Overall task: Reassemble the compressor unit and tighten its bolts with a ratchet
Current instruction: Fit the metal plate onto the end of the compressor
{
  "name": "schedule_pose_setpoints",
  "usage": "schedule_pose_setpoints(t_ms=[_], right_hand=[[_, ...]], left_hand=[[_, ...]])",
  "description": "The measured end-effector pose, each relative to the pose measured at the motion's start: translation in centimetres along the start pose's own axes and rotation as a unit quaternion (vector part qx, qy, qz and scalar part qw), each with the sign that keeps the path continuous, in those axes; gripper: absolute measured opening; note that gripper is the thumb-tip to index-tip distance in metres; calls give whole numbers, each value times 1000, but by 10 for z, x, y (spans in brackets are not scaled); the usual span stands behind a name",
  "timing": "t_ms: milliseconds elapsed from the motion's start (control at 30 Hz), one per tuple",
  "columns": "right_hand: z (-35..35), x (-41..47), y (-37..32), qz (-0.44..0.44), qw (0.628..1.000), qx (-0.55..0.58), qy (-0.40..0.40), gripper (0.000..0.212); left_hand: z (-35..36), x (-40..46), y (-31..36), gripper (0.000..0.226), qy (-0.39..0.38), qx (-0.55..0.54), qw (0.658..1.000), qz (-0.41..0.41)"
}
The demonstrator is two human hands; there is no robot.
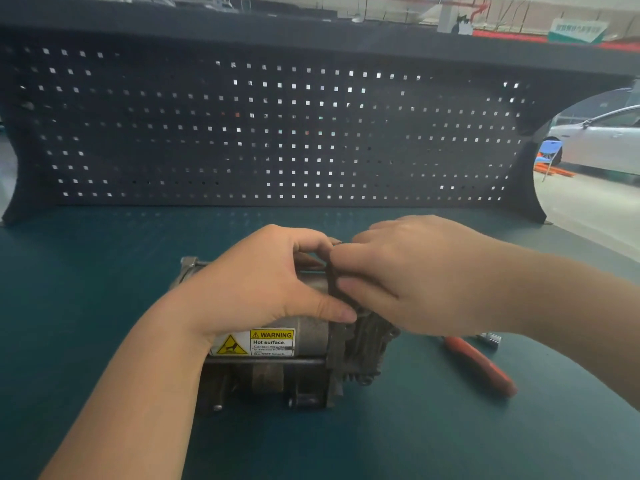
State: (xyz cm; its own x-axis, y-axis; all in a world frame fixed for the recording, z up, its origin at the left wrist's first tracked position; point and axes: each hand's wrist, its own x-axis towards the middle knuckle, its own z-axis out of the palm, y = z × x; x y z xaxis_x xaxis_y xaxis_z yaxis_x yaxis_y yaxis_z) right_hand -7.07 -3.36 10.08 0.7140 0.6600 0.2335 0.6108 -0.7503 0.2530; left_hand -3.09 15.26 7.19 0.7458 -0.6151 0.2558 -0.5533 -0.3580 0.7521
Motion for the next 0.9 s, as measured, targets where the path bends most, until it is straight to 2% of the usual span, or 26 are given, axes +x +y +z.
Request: schedule_pose_setpoints(t_ms=[33, 100, 133, 167, 233, 267, 333, 467, 533, 600, 633, 700, 767, 800, 900], right_hand=[[1, 1, 0, 5, 1000, -3, 2, 43], [1, 2, 1, 39, 999, -37, 4, 69], [1, 0, 3, 47, 998, -44, 8, 75], [1, -2, 3, 42, 998, -36, 16, 67], [2, -4, 3, 28, 999, 10, 23, 32], [1, -3, 3, 26, 999, 28, 18, 23], [0, 1, -1, 47, 998, 33, 10, 27], [0, 2, -9, 104, 994, 19, 29, 70], [0, -1, 4, 154, 978, 114, 87, 66], [6, -6, 38, 254, 925, 241, 145, 52], [16, -12, 57, 313, 901, 267, 137, 45], [53, -30, 84, 426, 883, 198, 11, 41], [106, -49, 89, 456, 871, 141, -117, 46], [128, -56, 86, 456, 866, 141, -150, 48], [162, -64, 76, 457, 866, 144, -142, 36]], left_hand=[[0, 0, 0, 44, 1, 3, 1000, 0], [0, 0, 0, 45, 3, 14, 1000, -2], [0, 0, 0, 47, 4, 16, 1000, -2], [0, 1, 0, 48, 3, 15, 1000, -2], [0, 1, 0, 50, 2, 17, 1000, -2], [0, 1, -1, 51, 2, 16, 1000, -2], [0, 2, -1, 46, -2, 8, 1000, 0], [-1, 1, -2, 42, -8, 16, 1000, 8], [-1, 1, -3, 50, 2, 43, 999, 3], [-2, 1, -5, 57, 10, 71, 997, -17], [-3, 0, -5, 59, 9, 85, 996, -25], [-3, 0, -5, 61, 9, 93, 995, -39], [-3, 0, -5, 60, 10, 89, 995, -44], [-3, 0, -4, 57, 10, 89, 995, -41], [-3, 1, 0, 40, 45, 58, 997, -16]])
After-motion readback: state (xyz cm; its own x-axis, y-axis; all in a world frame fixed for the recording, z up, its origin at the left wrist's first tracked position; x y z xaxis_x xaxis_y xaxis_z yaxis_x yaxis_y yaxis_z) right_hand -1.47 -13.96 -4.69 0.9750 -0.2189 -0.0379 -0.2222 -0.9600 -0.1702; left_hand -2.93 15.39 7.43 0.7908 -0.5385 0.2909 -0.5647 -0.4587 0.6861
